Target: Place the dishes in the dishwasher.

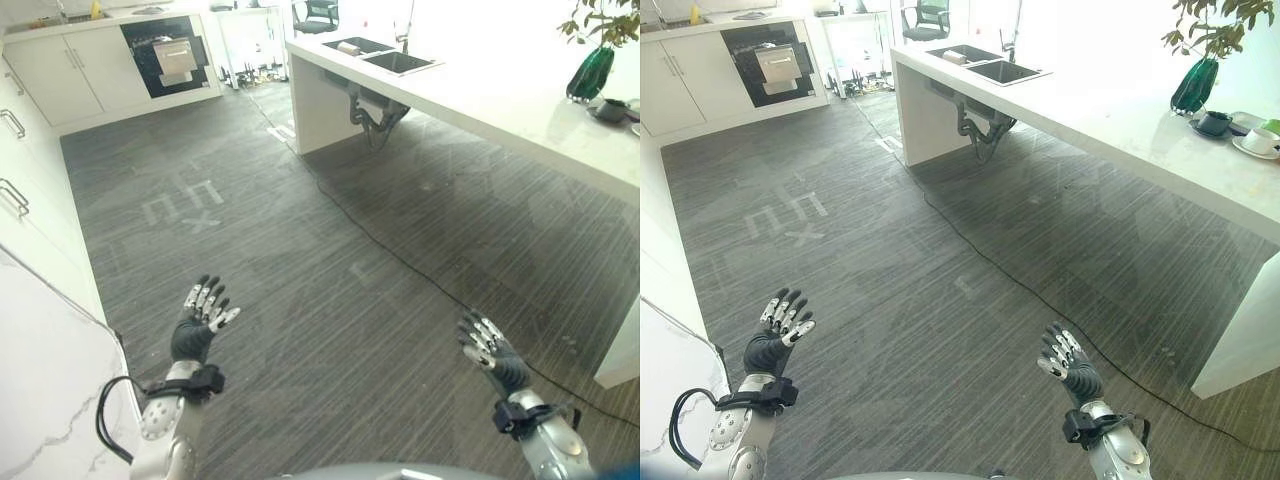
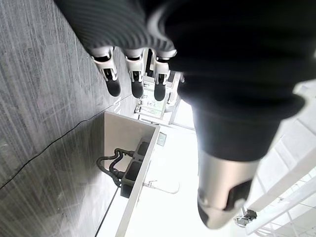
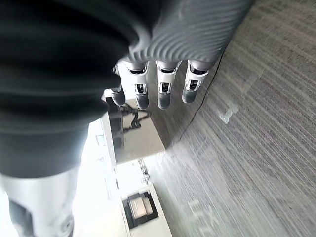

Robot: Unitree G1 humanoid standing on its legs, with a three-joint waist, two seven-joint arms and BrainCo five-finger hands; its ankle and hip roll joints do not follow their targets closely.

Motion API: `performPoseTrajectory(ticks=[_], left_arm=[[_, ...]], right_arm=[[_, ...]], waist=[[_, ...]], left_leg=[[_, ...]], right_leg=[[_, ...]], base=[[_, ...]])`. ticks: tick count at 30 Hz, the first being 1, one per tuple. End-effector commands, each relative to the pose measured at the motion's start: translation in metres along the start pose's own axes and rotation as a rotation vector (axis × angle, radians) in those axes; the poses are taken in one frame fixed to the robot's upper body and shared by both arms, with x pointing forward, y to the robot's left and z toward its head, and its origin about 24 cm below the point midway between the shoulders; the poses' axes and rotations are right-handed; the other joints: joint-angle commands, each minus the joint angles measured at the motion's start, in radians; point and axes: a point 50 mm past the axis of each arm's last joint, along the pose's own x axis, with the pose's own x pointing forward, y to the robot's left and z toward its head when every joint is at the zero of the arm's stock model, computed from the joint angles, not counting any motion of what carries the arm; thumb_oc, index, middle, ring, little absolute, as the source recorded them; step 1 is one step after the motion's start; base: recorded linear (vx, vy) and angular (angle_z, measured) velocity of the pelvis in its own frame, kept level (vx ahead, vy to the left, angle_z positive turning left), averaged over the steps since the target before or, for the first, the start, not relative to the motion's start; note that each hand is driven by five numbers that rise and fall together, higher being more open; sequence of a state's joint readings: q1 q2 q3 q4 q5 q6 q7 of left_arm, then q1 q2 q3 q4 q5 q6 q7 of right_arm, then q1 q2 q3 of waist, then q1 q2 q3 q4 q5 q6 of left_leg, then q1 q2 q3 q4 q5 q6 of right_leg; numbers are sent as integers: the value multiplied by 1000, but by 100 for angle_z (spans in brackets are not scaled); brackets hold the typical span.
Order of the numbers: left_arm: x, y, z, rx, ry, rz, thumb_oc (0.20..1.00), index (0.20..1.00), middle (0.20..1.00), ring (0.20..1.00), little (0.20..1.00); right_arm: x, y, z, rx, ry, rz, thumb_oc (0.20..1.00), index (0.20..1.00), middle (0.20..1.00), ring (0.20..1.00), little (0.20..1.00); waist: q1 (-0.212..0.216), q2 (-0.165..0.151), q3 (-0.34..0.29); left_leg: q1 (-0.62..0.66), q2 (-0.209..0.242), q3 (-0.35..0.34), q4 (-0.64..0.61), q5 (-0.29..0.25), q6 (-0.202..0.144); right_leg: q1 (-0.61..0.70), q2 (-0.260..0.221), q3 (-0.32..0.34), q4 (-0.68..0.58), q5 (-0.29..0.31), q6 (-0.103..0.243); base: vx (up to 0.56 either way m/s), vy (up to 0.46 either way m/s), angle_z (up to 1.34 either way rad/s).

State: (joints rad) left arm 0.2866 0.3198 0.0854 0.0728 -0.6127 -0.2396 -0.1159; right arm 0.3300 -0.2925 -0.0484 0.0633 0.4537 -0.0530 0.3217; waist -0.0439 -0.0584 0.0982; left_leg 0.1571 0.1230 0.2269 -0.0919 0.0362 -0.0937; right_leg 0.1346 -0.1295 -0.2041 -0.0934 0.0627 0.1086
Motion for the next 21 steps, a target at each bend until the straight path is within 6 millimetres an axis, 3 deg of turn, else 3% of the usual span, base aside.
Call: performPoseTrajectory(ticks=[1, 11, 21], left_arm=[[14, 4, 26, 21, -124, -31, 1000, 1000, 1000, 1000, 1000], [15, -2, 34, -3, -153, -52, 1000, 1000, 1000, 1000, 1000], [16, -11, 49, -26, -231, -72, 1000, 1000, 1000, 1000, 1000]], right_arm=[[10, 0, 38, -47, -186, 45, 1000, 1000, 1000, 1000, 1000], [13, 9, 59, -70, -264, 67, 1000, 1000, 1000, 1000, 1000], [11, 11, 83, -132, -344, 96, 1000, 1000, 1000, 1000, 1000]], waist=[[9, 24, 12], [16, 19, 20], [20, 9, 35]], left_leg=[[17, -65, 0, 5, -90, 61], [16, -58, -6, 5, -83, 59], [12, -23, -21, 5, -60, 34]], right_leg=[[35, 40, -64, 6, -58, -1], [41, 50, -72, 6, -63, -9], [52, 87, -69, 6, -83, -39]], base=[[0, 0, 0], [23, -56, 1], [56, -120, 8]])
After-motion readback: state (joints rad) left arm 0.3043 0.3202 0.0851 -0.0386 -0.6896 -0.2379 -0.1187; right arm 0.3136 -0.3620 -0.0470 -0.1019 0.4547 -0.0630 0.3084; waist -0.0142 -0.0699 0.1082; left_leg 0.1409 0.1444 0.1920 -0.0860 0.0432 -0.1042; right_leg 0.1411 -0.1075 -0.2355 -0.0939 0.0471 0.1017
